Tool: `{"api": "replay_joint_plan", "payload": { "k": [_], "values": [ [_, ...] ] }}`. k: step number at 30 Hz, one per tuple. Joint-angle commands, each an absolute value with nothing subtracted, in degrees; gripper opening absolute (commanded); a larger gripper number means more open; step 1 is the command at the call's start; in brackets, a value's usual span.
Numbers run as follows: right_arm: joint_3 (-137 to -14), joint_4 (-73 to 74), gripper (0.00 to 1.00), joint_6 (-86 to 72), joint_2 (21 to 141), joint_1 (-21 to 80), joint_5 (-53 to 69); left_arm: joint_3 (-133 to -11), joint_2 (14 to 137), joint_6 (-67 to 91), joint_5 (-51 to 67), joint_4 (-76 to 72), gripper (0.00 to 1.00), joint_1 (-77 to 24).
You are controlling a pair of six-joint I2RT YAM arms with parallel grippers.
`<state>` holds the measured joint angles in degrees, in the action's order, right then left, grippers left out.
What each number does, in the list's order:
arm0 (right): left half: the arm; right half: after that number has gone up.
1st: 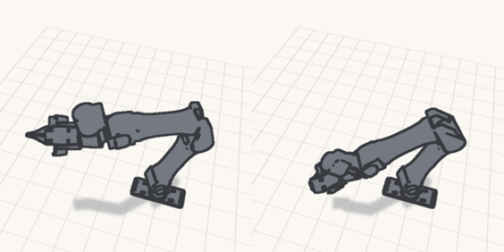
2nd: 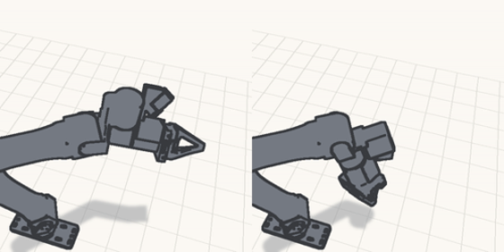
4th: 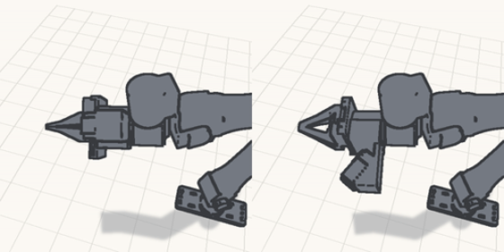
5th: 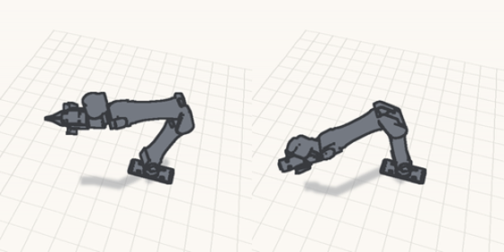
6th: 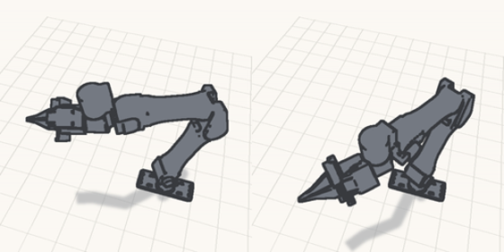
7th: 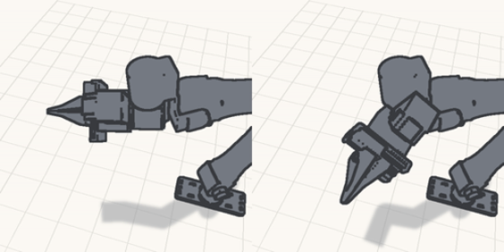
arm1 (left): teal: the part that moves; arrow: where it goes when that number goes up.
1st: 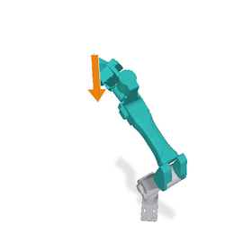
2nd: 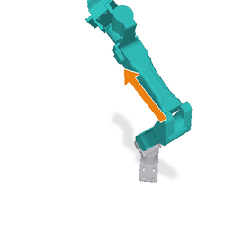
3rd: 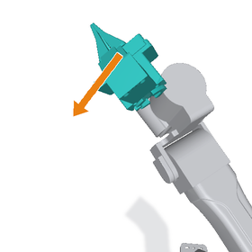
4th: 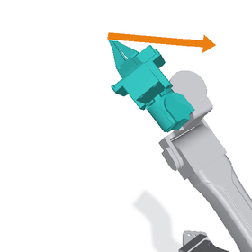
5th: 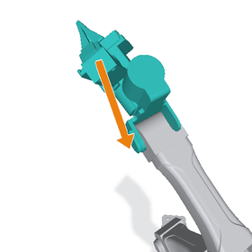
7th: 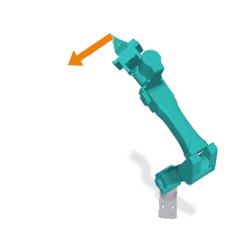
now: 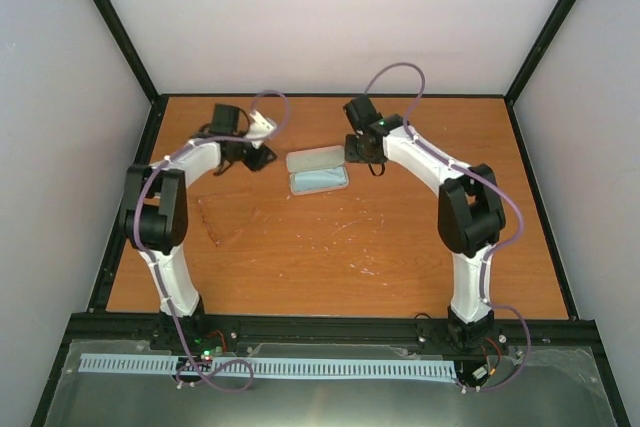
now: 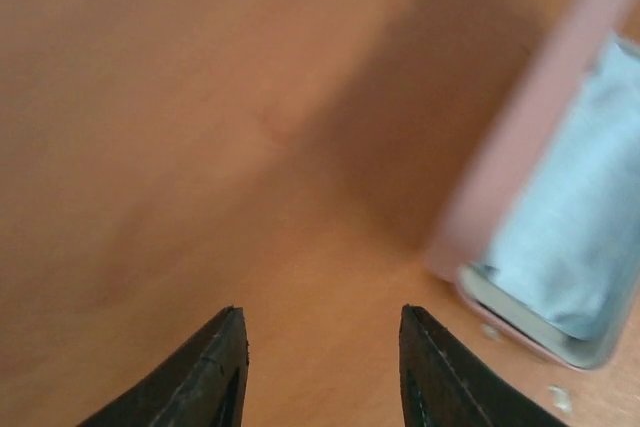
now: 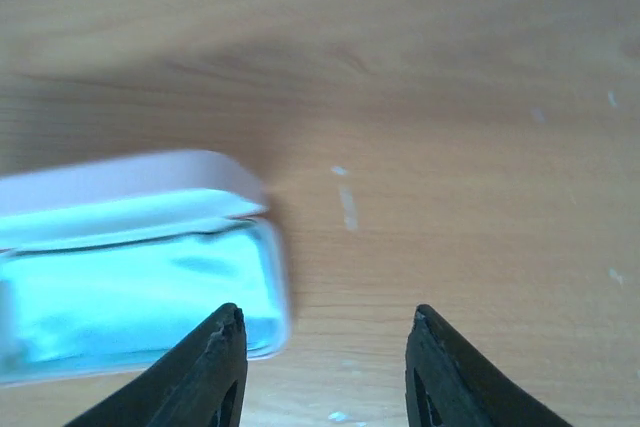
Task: Organize the sunglasses
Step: Adjust the sunglasses case at the center of the board, then adjust the sunglasses at the center of the board.
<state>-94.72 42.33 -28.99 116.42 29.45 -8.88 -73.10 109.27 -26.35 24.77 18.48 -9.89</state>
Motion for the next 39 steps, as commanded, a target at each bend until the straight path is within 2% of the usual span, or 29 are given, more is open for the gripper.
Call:
{"api": "replay_joint_plan", "payload": {
  "k": [1,6,11,14,18,23,28,34,39],
  "values": [
    [-103.44,44.88,0.45,-16.24,112.3,33.72,-0.42,-81.71,104.59,-22.96,25.63,24.03,0.43,-1.79],
    [-126.76,54.95,0.53,-9.35,125.26,43.75,15.11,-86.32,103.18,-22.66,27.45,32.35,0.44,10.96],
    [-136.6,55.31,0.52,-12.29,136.07,48.98,20.97,-78.78,99.93,-38.92,25.87,40.65,0.37,15.53],
    [-136.99,54.78,0.52,-13.36,137.61,49.31,20.69,-72.52,96.35,-54.89,27.41,46.11,0.38,15.56],
    [-135.51,53.93,0.53,-13.34,136.36,49.22,18.51,-71.81,96.17,-64.96,24.54,50.86,0.39,15.56],
    [-138.61,54.49,0.59,-13.09,138.3,49.33,23.55,-76.3,96.91,-62.68,22.58,49.01,0.37,18.58],
    [-139.83,54.73,0.62,-11.29,139.76,50.88,24.88,-74.08,96.6,-61.35,18.27,49.55,0.36,20.86],
    [-134.73,52.71,0.6,-11.3,138.15,50.89,20.83,-63.99,92.42,-65.39,12.29,48.85,0.18,21.21],
    [-135.5,53.09,0.6,-10.63,139.25,50.87,19.3,-60.3,92.82,-64.57,12.67,48.97,0.17,21.31]
  ]
}}
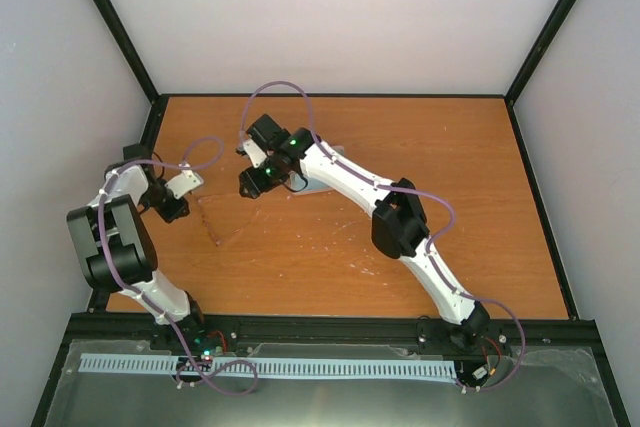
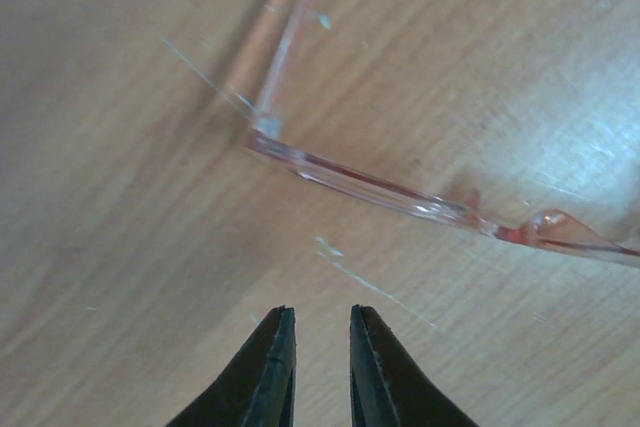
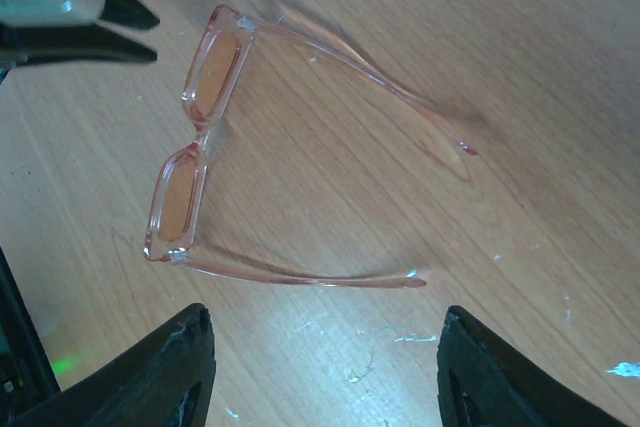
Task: Organize the sunglasses
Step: Adjust the sunglasses at the center of the board.
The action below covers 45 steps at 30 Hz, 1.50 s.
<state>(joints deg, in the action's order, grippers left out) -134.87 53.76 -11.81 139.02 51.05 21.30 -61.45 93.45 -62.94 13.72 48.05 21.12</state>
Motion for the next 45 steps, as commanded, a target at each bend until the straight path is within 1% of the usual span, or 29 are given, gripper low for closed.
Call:
{"api": "replay_joint_plan", "payload": {
  "k": [1,9,16,26,34,37,40,42,45],
  "values": [
    [-135.69,53.11,0.61,-10.56,139.37,50.89,19.32,-60.03,93.14,-64.16,12.76,48.77,0.18,21.23],
    [-137.32,53.91,0.62,-9.36,141.17,50.89,19.94,-58.61,97.74,-59.64,14.86,46.95,0.21,19.84],
    [-137.68,53.72,0.63,-8.96,142.28,50.89,21.36,-55.28,98.36,-56.47,16.13,43.87,0.23,14.68],
    [-138.01,50.82,0.64,-9.75,144.71,50.93,24.66,-55.92,98.45,-51.26,20.17,38.97,0.31,9.01],
    [-139.13,50.37,0.65,-8.8,146.22,51.36,26.26,-58.99,98.17,-44.69,25.44,36.53,0.36,3.11],
    [-139.13,50.98,0.65,-7.88,146.58,51.74,25.0,-59.13,95.69,-44.27,24.65,36.46,0.36,3.15],
    [-139.13,51.56,0.66,-6.43,146.93,52.29,23.65,-56.8,90.1,-45.04,21.38,35.32,0.37,3.96],
    [-139.13,51.92,0.66,-4.89,146.95,52.95,22.0,-55.54,86.09,-45.13,19.96,34.55,0.37,5.62],
    [-139.01,52.76,0.65,-3.22,147.03,54.17,18.91,-55.2,82.28,-44.39,18.63,34.62,0.39,11.03]
  ]
}}
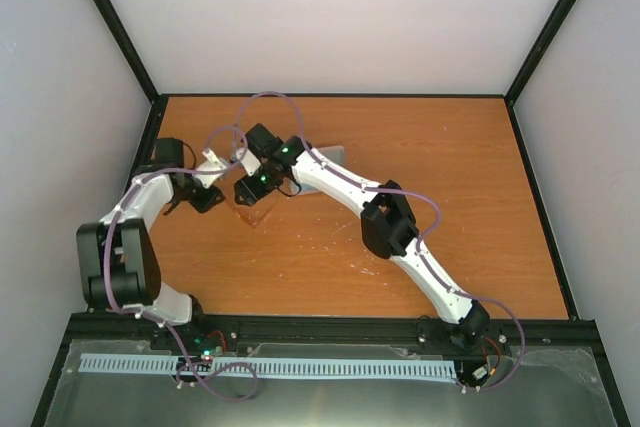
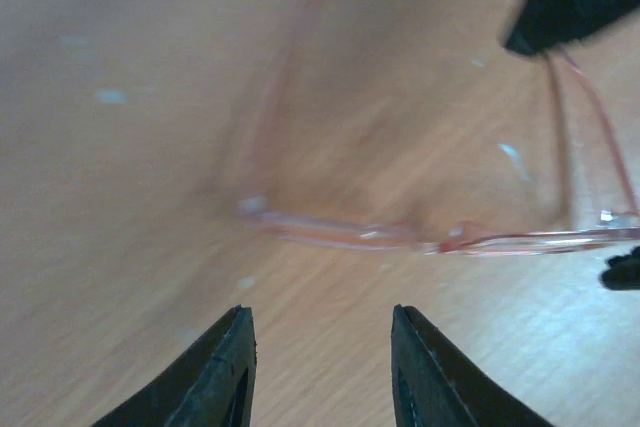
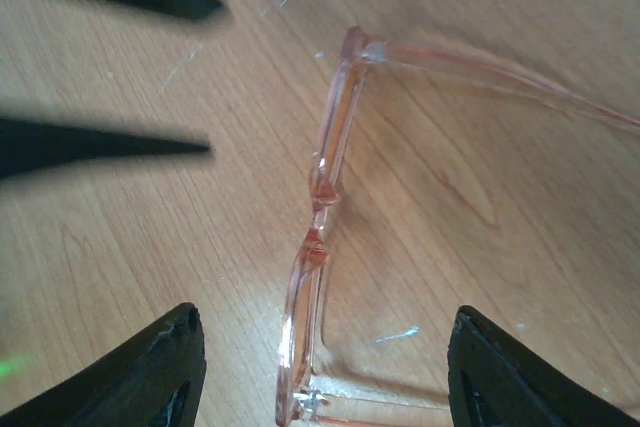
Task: Organize the sunglasses
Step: Adjust the sunglasses at the center of the board.
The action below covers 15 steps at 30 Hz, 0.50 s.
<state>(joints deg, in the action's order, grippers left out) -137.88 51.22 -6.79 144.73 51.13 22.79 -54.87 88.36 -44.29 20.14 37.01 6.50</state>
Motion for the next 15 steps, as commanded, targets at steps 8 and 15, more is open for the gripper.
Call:
{"api": "replay_joint_plan", "payload": {
  "k": [8,15],
  "values": [
    [-138.65,51.77,0.65,-2.46,148.02,55.78,16.43,-53.97,80.7,-41.74,12.28,31.84,0.39,22.98],
    [-142.33,53.0,0.65,-0.98,151.36,56.87,13.55,-54.23,81.75,-41.6,12.7,30.86,0.39,26.96]
  ]
}}
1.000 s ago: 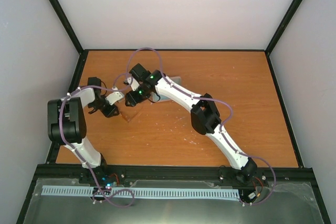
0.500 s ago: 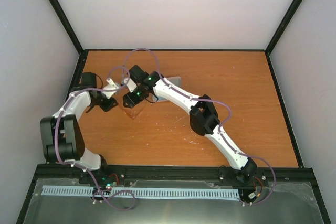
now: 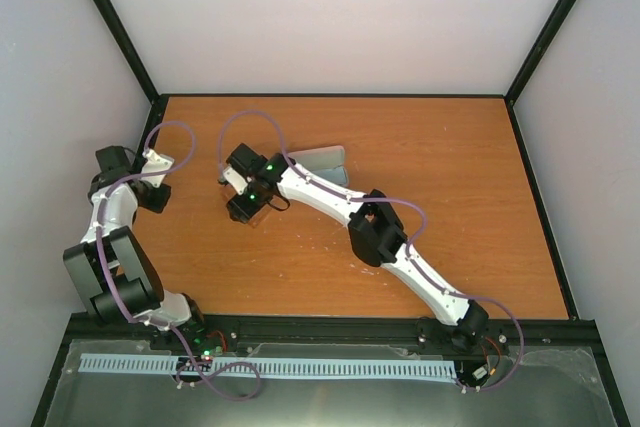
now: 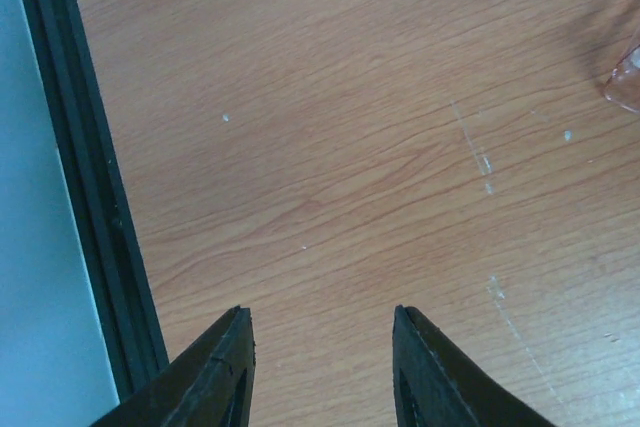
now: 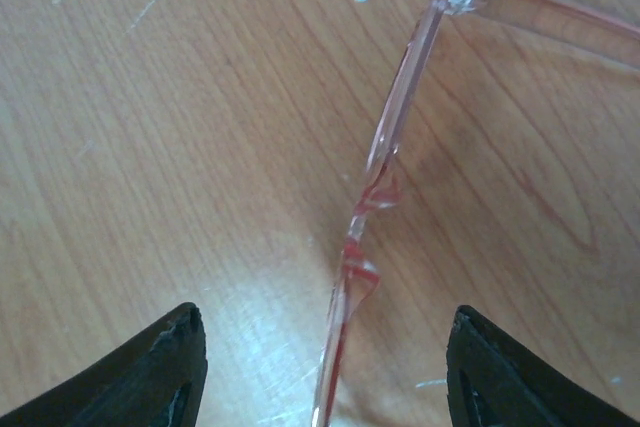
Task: Organize the sunglasses
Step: Adjust the sunglasses at the center of the board.
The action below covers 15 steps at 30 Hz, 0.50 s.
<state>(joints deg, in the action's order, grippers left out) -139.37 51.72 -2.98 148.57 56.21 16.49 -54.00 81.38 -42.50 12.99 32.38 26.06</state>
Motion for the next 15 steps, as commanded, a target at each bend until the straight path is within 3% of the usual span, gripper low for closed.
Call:
{"api": "replay_joint_plan", "payload": {
  "k": [1,15],
  "values": [
    [-142.64,53.45,0.63,-0.66,151.76,57.05,12.85,-54.31,81.75,-41.63,12.97,30.8,0.39,26.97],
    [-141.86,54.48,0.2,0.05,151.69,57.13,12.21,-55.44,84.1,-42.67,21.62,32.63,0.39,26.92]
  ]
}}
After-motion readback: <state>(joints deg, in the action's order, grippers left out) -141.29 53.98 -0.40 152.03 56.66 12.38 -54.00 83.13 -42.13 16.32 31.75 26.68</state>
